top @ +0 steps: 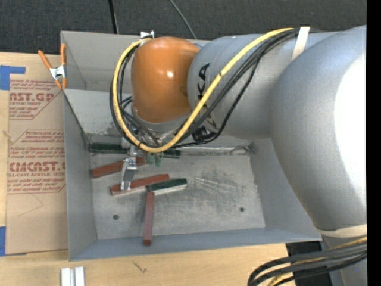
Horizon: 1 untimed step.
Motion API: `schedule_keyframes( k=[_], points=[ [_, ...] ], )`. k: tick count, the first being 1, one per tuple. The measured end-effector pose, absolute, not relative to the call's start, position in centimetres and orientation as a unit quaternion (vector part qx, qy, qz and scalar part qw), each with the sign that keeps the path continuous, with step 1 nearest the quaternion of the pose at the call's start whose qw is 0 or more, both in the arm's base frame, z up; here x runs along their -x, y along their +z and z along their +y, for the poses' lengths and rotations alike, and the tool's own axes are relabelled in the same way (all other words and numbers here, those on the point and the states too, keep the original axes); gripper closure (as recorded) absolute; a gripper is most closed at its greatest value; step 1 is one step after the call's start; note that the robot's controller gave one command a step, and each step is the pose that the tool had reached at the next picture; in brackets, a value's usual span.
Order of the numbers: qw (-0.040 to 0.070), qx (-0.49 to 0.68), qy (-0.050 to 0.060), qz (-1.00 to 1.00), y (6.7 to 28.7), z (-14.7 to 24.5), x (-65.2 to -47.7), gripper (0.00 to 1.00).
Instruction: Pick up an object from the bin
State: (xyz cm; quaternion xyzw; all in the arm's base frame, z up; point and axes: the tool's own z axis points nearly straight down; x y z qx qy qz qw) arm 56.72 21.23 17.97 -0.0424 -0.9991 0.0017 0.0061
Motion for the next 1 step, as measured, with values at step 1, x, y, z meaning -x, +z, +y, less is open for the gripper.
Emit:
schedule_keyframes(
  k=[1],
  points=[
    [-0.009,-0.088,-0.005,-0.996,8.08,19.18,-57.15,1.00]
  ],
)
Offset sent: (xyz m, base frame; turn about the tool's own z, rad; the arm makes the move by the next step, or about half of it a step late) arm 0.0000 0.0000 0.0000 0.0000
